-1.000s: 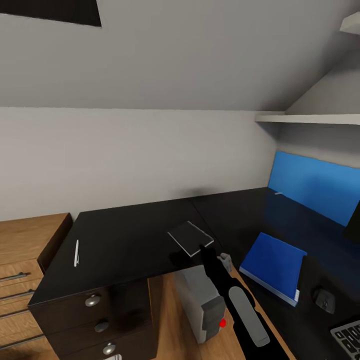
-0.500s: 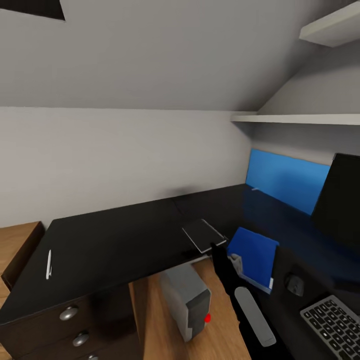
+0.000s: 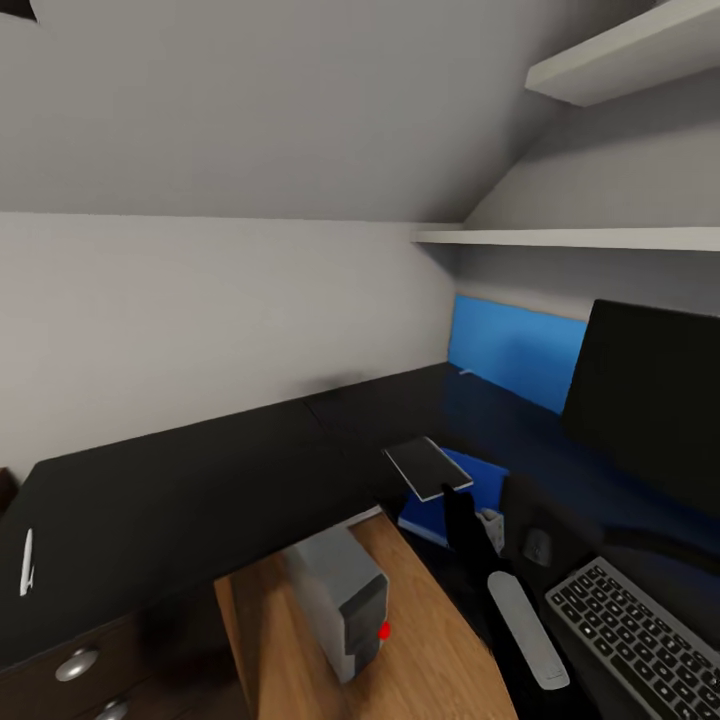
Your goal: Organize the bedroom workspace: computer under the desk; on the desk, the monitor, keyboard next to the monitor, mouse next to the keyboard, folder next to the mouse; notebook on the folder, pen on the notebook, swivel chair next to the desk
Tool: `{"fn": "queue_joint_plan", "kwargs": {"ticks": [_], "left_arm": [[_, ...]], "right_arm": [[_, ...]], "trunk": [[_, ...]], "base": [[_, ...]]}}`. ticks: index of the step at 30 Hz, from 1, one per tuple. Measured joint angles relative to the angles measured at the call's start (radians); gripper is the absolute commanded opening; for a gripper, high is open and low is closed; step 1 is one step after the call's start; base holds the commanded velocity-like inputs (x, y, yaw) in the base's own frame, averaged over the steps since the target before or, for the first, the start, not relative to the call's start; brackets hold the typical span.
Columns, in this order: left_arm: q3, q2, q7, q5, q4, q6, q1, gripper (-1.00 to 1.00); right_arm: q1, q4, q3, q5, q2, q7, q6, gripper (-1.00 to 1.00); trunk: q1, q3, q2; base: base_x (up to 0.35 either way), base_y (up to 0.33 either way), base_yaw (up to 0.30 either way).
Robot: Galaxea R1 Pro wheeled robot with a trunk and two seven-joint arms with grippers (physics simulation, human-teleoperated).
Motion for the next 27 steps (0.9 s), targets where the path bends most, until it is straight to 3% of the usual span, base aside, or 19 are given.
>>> {"fn": "queue_joint_plan", "kwargs": {"ticks": [27], "left_arm": [[0.002, 0.0, -0.001, -0.002, 0.0, -0.002, 0.0, 1.0]], "right_arm": [[0.0, 0.017, -0.008, -0.001, 0.0, -0.004, 0.002, -1.0]], "trunk": [[0.0, 0.0, 0.0]], "base": [[-0.039, -0.046, -0.025]]}}
